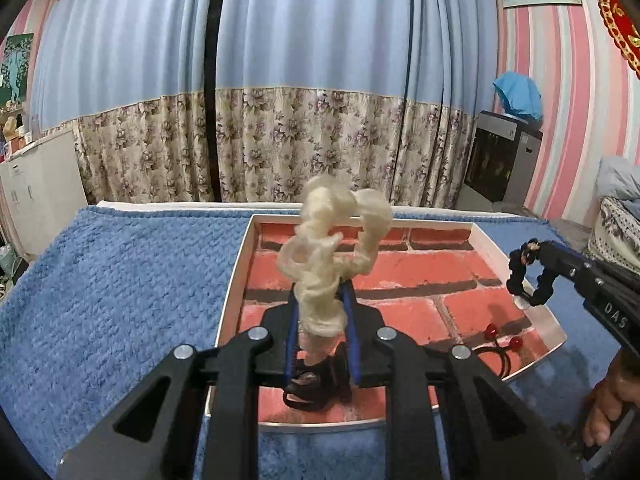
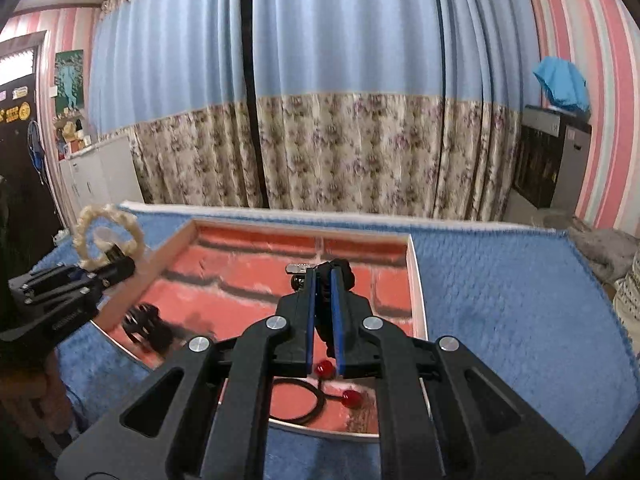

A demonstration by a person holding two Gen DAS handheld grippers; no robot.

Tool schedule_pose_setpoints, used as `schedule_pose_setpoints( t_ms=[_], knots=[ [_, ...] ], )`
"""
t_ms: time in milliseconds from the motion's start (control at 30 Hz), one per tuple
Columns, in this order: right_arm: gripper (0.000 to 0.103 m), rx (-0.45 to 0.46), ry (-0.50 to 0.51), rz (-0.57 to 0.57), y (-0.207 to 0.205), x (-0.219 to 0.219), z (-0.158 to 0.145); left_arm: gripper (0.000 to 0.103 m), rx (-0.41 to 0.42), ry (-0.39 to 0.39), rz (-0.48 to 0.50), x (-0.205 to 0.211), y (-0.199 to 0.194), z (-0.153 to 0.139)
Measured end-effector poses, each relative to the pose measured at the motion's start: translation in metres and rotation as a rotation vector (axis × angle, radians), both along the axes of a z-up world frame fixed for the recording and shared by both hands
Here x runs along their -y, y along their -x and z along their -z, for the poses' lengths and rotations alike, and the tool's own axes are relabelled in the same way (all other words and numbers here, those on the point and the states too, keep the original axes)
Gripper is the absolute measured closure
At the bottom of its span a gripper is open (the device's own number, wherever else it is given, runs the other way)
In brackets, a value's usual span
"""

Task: Organize jewelry
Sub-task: 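Carry both hair ties into the tray and open both tools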

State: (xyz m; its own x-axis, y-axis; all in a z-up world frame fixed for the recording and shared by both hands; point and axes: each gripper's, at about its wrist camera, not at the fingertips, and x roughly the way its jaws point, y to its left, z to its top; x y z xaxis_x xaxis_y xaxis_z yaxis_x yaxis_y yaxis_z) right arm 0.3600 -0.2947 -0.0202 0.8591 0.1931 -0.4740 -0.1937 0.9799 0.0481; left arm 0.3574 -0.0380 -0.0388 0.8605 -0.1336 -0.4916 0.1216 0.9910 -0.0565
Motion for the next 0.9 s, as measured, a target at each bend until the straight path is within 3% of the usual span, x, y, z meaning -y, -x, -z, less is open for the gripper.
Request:
schedule_pose_setpoints(
  t_ms=[267, 500, 900],
  knots=[
    [0.095, -0.083, -0.042, 0.001, -0.015, 0.009, 0.022, 0.083, -0.087, -0.013, 0.003, 0.003, -0.018, 0.021],
    [0.094, -0.146, -0.018, 0.009, -0.023, 0.004, 0.031, 0.082, -0.183, 0.015, -0.013, -0.002, -0.035, 0.034],
    [0.093, -0.189, 0.024, 0.023, -0.027, -0.003, 0.041, 0.08, -0.185, -0.01, -0.026, 0.006, -0.037, 0.036]
  ],
)
